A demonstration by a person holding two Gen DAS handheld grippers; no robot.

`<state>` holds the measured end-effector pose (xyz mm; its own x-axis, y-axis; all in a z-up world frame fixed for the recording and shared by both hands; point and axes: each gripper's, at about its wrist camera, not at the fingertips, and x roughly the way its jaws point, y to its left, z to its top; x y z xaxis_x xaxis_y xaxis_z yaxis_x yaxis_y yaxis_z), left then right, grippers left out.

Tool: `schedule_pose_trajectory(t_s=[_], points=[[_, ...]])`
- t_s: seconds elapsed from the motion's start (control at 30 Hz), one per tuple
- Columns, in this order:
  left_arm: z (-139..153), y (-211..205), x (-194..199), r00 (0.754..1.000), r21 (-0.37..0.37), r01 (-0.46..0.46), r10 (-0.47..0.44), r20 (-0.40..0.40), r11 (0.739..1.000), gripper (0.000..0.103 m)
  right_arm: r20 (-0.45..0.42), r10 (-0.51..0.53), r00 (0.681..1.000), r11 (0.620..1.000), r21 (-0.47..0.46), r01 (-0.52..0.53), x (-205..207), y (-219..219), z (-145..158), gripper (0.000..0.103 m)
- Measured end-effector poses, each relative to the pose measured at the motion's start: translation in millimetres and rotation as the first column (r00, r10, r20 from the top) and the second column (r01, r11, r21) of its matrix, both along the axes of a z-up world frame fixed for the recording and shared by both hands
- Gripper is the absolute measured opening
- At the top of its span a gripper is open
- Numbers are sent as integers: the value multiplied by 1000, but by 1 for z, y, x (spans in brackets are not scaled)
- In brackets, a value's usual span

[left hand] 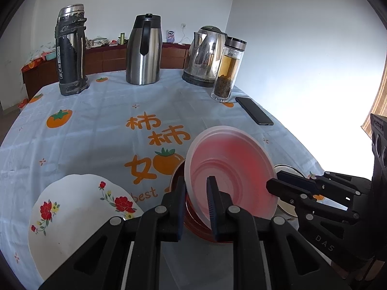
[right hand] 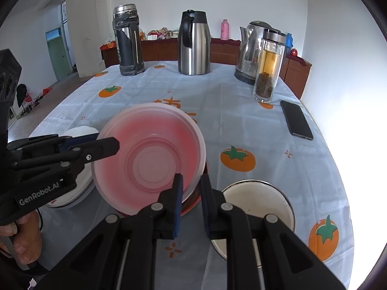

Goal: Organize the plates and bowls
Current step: 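Lower the pink plastic bowl into the red-rimmed bowl with the left tool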

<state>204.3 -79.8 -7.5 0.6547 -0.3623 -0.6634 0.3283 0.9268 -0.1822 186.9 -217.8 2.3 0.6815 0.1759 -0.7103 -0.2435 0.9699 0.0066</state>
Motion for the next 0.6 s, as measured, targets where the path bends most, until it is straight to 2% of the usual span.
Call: schedule_pose_trajectory(t_s=[0.6], points=[[-5, 2, 6, 1000, -3, 1, -1, -25, 1000, 19, -8, -1, 1000, 1000, -15, 1, 5, 2, -1, 16]])
